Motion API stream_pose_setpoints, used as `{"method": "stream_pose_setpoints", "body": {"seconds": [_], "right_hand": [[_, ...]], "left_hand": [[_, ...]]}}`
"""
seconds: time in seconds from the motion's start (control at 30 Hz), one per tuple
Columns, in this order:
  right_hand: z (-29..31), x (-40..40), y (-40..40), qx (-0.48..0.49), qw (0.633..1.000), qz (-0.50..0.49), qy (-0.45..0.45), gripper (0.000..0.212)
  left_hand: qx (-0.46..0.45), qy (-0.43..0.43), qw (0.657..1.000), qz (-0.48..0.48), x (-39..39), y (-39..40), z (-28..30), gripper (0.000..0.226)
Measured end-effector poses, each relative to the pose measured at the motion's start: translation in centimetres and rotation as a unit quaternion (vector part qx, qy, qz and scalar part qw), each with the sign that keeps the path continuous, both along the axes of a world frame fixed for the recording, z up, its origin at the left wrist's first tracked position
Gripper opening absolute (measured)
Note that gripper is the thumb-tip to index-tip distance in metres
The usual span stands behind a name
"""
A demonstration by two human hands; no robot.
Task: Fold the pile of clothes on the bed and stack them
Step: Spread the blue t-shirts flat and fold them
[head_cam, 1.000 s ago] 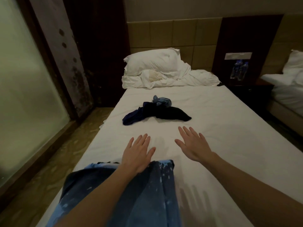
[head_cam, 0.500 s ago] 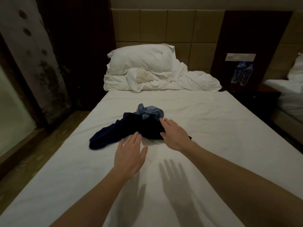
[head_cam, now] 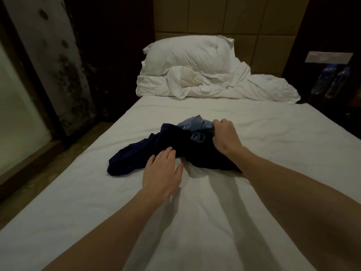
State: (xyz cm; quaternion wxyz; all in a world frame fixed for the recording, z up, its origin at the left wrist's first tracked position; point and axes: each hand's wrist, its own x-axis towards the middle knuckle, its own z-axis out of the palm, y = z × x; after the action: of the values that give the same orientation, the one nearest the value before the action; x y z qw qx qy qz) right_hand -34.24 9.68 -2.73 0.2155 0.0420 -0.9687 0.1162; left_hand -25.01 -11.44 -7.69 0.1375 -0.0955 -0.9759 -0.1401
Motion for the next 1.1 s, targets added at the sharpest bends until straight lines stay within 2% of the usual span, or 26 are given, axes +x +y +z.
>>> {"method": "stream_pose_setpoints", "body": {"seconds": [0.17, 0.2, 0.27, 0.33, 0.4, 0.5, 0.57, 0.7, 0.77, 0.83, 0.93, 1.03, 1.1], "right_hand": [[4.3, 9.3, -0.3, -0.080, 0.992, 0.094, 0.023, 0.011], [5.9, 11.9, -0.6, -0.127, 0.985, 0.113, 0.015, 0.016], [9.5, 18.1, -1.3, -0.299, 0.945, 0.131, -0.014, 0.027], [12.6, 24.2, -1.3, -0.382, 0.916, 0.116, -0.031, 0.028], [14.8, 29.7, -0.9, -0.390, 0.914, 0.112, -0.023, 0.024], [17.4, 36.9, -0.2, -0.393, 0.911, 0.119, -0.022, 0.020], [18.8, 41.6, 0.2, -0.405, 0.905, 0.124, -0.031, 0.017], [20.6, 50.5, 0.9, -0.458, 0.877, 0.139, -0.045, 0.018], [21.0, 54.5, 0.7, -0.489, 0.856, 0.156, -0.058, 0.020], [21.4, 58.1, 0.7, -0.511, 0.840, 0.170, -0.067, 0.035], [22.0, 62.4, 1.5, -0.476, 0.862, 0.157, -0.071, 0.050], [22.0, 65.1, 2.7, -0.444, 0.884, 0.129, -0.069, 0.042], [21.9, 66.4, 3.6, -0.438, 0.888, 0.122, -0.060, 0.036]], "left_hand": [[0.028, 0.012, 0.999, -0.028, 5.5, 2.9, 5.5, 0.063], [0.042, 0.025, 0.998, -0.042, 7.1, 3.5, 7.1, 0.064], [0.087, 0.033, 0.994, -0.062, 10.9, 4.2, 10.2, 0.068], [0.149, 0.025, 0.986, -0.073, 15.0, 4.7, 13.0, 0.074], [0.225, -0.005, 0.971, -0.082, 19.5, 5.0, 15.4, 0.076], [0.301, -0.063, 0.942, -0.134, 25.6, 5.0, 17.4, 0.053], [0.306, -0.090, 0.935, -0.158, 30.0, 4.6, 18.6, 0.047], [0.307, -0.082, 0.928, -0.195, 38.0, 4.2, 20.2, 0.058], [0.301, -0.127, 0.920, -0.217, 41.7, 4.0, 20.8, 0.061], [0.294, -0.172, 0.910, -0.236, 45.3, 3.7, 21.4, 0.060], [0.310, -0.195, 0.904, -0.220, 49.6, 3.3, 22.2, 0.067], [0.307, -0.230, 0.889, -0.249, 52.5, 3.1, 22.8, 0.051], [0.271, -0.216, 0.903, -0.256, 53.9, 3.0, 23.2, 0.044]]}}
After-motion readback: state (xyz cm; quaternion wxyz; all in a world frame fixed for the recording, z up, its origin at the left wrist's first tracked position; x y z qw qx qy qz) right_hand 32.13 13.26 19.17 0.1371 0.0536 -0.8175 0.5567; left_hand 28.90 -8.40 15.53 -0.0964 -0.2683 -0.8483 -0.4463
